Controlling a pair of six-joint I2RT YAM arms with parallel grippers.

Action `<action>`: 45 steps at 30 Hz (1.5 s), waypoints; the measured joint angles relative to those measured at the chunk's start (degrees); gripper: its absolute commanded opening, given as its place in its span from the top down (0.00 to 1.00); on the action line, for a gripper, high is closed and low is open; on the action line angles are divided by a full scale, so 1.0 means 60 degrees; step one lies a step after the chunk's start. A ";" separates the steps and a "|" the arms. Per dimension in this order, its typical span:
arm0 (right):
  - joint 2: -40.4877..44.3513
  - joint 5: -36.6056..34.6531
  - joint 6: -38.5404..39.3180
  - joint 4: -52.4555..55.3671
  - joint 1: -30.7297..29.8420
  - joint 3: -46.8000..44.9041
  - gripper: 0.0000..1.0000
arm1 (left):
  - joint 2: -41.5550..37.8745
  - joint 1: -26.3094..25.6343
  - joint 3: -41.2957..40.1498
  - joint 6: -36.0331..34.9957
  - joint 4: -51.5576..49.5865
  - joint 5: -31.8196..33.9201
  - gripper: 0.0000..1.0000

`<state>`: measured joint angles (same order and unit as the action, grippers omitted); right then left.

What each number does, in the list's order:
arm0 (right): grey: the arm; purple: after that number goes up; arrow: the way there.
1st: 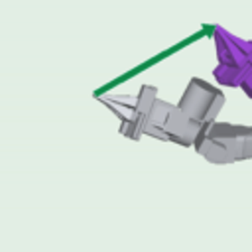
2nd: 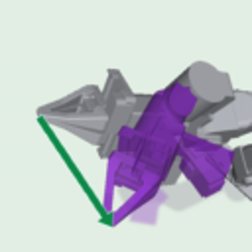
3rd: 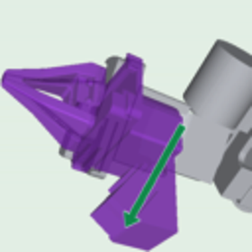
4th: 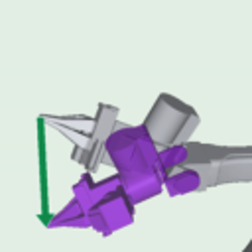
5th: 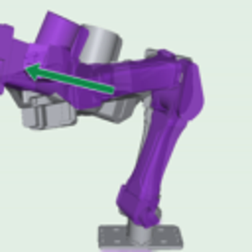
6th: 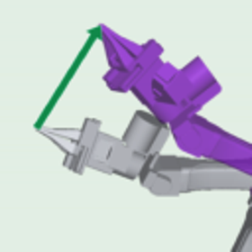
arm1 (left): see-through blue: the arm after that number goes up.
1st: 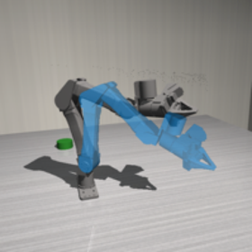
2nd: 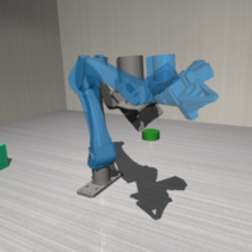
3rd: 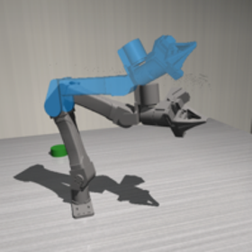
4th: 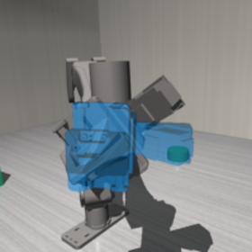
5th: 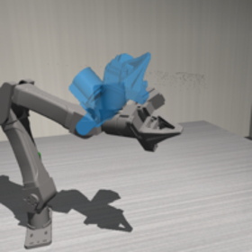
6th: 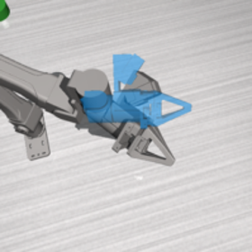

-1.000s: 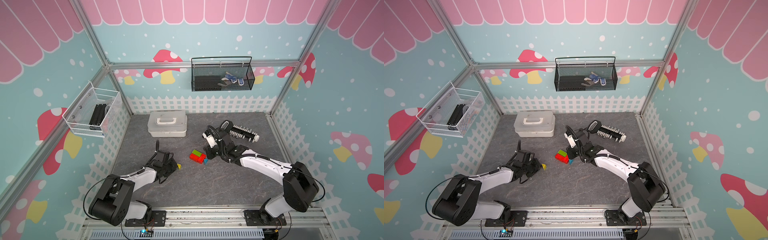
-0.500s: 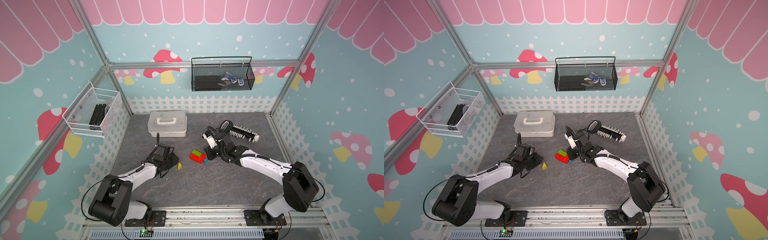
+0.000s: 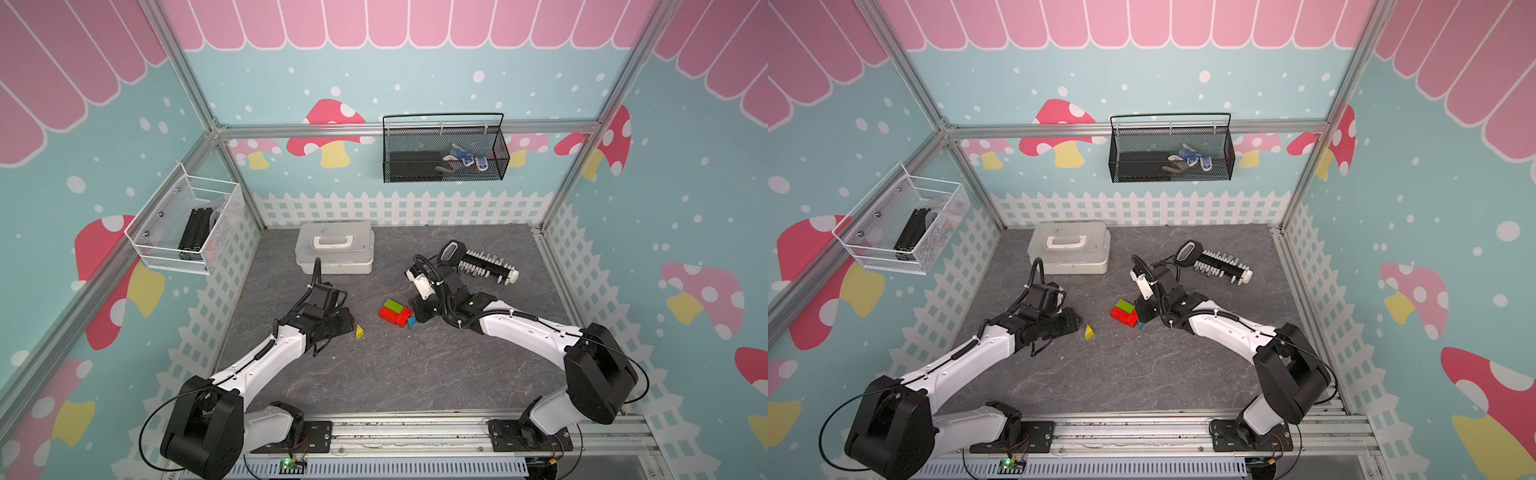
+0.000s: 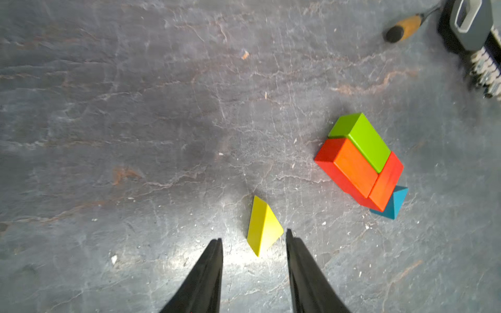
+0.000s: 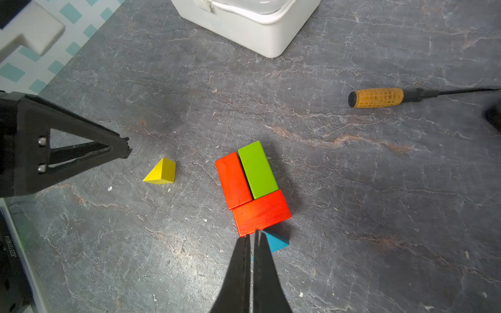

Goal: Assemble a piece of candy with building blocks
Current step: Pick up the building block from the center of the board.

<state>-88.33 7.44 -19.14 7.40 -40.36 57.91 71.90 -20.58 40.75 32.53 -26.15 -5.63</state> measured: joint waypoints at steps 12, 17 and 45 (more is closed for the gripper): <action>0.0022 -0.0051 -0.0004 0.0044 0.0044 -0.0306 1.00 | 0.1603 -0.0973 0.1137 -0.0219 -0.0743 -0.0033 0.58; 0.0124 -0.0055 -0.0004 0.0051 0.0044 -0.0401 1.00 | 0.1789 -0.1024 0.1297 -0.0215 -0.1140 0.0273 0.58; 0.0124 0.0029 -0.0004 0.0055 0.0051 -0.0401 1.00 | 0.2743 -0.1166 0.1705 -0.0211 -0.1355 0.0776 0.69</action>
<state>-87.59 7.62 -19.16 7.73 -40.05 55.51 88.36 -27.57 50.98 31.27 -34.28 -0.97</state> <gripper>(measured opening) 0.054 0.324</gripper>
